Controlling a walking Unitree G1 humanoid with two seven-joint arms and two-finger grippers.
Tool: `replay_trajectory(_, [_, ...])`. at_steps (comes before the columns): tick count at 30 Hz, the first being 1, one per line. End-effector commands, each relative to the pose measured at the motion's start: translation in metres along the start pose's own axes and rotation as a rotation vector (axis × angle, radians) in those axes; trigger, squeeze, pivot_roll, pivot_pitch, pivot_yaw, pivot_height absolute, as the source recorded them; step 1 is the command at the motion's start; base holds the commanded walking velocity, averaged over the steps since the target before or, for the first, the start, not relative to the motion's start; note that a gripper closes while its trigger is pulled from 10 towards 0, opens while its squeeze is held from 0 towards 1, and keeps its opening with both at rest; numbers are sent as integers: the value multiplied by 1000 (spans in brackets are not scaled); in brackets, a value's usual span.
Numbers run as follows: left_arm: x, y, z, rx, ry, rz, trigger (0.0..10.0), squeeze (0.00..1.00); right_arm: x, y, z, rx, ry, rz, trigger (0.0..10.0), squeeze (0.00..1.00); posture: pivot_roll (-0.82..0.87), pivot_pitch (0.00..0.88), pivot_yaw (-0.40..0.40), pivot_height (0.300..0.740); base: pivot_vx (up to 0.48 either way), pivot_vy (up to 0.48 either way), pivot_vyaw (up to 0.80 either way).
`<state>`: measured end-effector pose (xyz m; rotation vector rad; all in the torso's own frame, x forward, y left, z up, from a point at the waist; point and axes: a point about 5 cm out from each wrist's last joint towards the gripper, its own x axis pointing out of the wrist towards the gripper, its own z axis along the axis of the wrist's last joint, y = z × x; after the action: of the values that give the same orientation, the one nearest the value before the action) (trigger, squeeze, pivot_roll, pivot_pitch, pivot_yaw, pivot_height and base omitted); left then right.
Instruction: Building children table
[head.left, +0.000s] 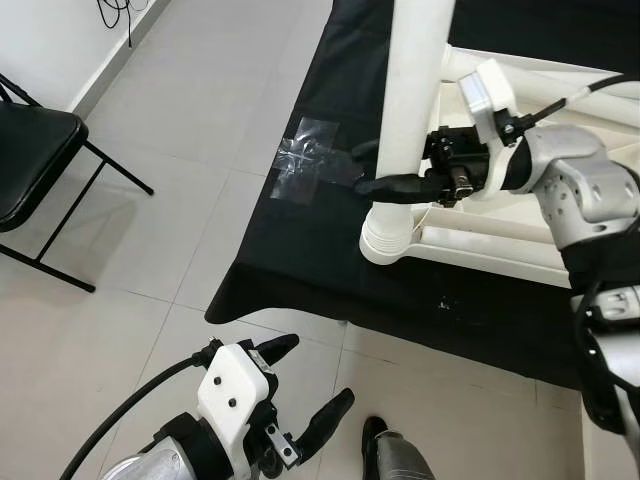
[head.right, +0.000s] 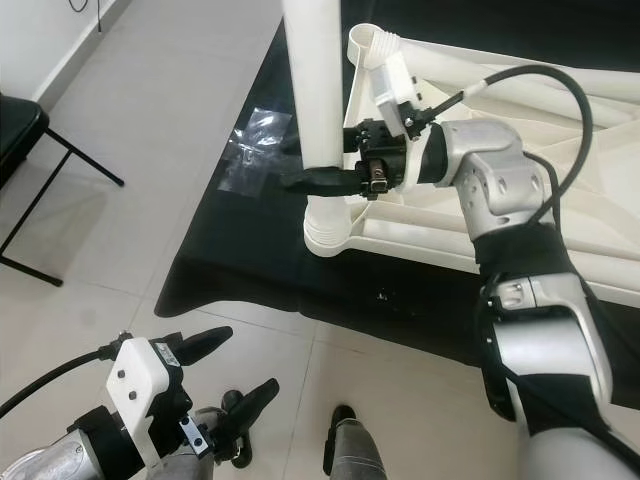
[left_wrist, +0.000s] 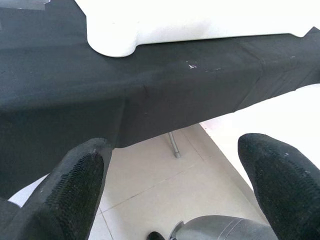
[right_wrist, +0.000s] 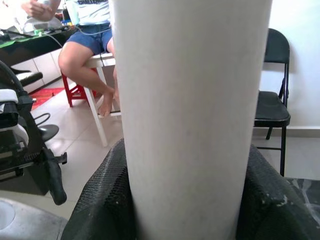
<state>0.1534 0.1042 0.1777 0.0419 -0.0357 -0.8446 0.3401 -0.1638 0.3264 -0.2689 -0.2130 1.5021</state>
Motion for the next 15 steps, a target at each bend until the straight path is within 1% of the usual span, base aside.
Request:
replay_trajectory(1, [-1, -3, -8, -28, 34, -16, 10000, 0, -2, 3, -12, 49, 0, -21, 10000, 0, 23, 385, -14, 740, 0, 0, 0])
replay_trajectory(2, [-1, -3, -8, -28, 34, -16, 10000, 0, -2, 3, -12, 49, 0, -21, 10000, 0, 23, 385, -14, 740, 0, 0, 0])
replay_trajectory(4, [-1, -3, -8, -28, 35, -17, 10000, 0, -8, 3, -14, 62, -30, -72, 10000, 0, 23, 385, -8, 740, 0, 0, 0])
replay_trajectory(8, [-1, -3, -8, -29, 36, -17, 10000, 0, -14, 6, -15, 70, -62, -98, 10000, 0, 24, 385, -4, 740, 0, 0, 0])
replay_trajectory(9, [-1, -2, -8, -28, 37, -19, 10000, 0, -18, 8, -13, 75, -99, -115, 10000, 0, 23, 384, 1, 740, 0, 0, 0])
replay_trajectory(15, [-1, -1, -8, -28, 38, -22, 10000, 0, -21, 8, -12, 74, -141, -164, 10000, 0, 21, 383, 2, 740, 0, 0, 0])
